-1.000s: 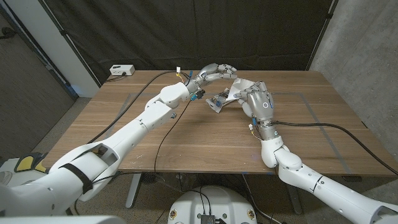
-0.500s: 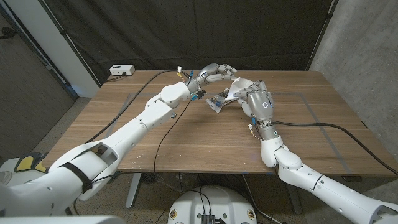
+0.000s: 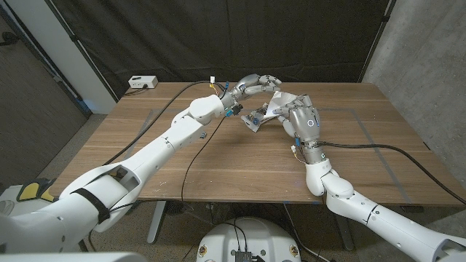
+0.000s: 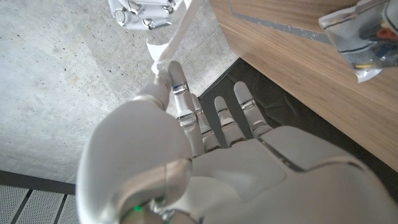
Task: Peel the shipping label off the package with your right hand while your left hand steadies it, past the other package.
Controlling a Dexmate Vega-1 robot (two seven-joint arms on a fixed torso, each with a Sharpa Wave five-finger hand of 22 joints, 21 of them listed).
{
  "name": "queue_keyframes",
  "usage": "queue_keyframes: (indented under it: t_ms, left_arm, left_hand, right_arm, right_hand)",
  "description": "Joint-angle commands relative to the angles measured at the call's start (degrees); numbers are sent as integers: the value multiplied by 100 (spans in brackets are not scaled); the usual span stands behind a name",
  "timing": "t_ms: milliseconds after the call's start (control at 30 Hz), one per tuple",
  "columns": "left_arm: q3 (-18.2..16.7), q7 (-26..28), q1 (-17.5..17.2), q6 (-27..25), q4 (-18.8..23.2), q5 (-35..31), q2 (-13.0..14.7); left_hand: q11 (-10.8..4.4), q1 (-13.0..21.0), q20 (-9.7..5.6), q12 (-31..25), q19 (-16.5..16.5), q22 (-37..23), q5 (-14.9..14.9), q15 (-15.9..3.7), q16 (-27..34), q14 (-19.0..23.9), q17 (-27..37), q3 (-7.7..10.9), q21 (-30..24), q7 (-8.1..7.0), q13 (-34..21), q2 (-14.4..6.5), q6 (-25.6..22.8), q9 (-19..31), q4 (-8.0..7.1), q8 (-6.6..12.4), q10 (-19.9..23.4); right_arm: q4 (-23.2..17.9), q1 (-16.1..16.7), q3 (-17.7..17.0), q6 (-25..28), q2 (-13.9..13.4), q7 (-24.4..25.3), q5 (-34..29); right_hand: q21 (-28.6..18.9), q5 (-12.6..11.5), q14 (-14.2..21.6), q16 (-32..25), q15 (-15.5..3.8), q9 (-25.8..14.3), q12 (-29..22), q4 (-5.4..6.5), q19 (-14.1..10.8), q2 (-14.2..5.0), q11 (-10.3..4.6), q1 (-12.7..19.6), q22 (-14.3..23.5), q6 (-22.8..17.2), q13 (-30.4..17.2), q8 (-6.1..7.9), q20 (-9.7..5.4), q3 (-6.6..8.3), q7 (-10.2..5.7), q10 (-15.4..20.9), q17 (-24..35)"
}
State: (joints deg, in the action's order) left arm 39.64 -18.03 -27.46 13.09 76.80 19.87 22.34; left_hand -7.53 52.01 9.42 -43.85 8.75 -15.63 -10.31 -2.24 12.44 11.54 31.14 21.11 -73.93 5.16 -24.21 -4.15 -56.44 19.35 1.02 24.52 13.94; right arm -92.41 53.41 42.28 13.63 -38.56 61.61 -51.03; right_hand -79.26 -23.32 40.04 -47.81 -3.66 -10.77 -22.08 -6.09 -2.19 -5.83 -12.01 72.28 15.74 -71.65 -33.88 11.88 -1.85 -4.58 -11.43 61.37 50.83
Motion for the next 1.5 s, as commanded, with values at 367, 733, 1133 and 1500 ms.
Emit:
queue_keyframes:
  t_ms: [367, 733, 1133, 1500]
  left_arm:
    - [-8, -207, -33, -114, 250, 15, 249]
    - [-28, 252, -161, -288, 577, -329, 395]
    - [-6, 792, -253, -163, 561, -599, 164]
    - [86, 465, -148, 102, 207, -348, -104]
  left_hand:
    - [161, 87, 246, -92, 434, -120, -148, 53, -51, -193, -44, -164, -298, 30, -6, 723, 62, 113, 320, -55, -131]
    - [-25, 487, 196, -146, 131, -75, -123, 16, 7, -31, -68, -67, -456, -148, 35, 838, -9, 14, 601, -112, -21]
    - [-348, 1171, 152, -279, -378, 238, -8, -179, 147, 483, -86, 333, -572, -380, 228, 330, -483, -350, 738, -250, 526]
    - [-413, 1397, 12, -296, -469, 434, 11, -350, 109, 571, -43, 467, -531, -429, 228, 63, -692, -288, 702, -222, 586]
  right_arm:
    - [43, -3, -31, 9, 13, 86, 61]
    - [37, 17, -32, -9, 8, 142, 80]
    - [-26, 71, -47, -24, -19, 153, 82]
    - [20, 64, -52, -105, -14, 163, 121]
  right_hand:
    - [-113, -45, 58, 37, -949, -32, 29, -9, 65, -8, -5, -65, -47, -42, -27, 21, -227, -25, 3, 52, 24]
    - [-169, -49, 69, 43, -949, -32, 53, -14, 99, -16, -4, -60, -78, -46, -30, 18, -204, -20, 3, 44, 31]
    - [-219, -52, 72, 53, -949, -32, 63, -15, 100, -9, -5, -69, -112, -48, -36, 15, -219, -25, 3, 60, 40]
    - [-293, -63, 97, 70, -950, -33, 78, -10, 110, 5, -8, -97, -183, -56, -58, 13, -225, -39, 2, 80, 54]
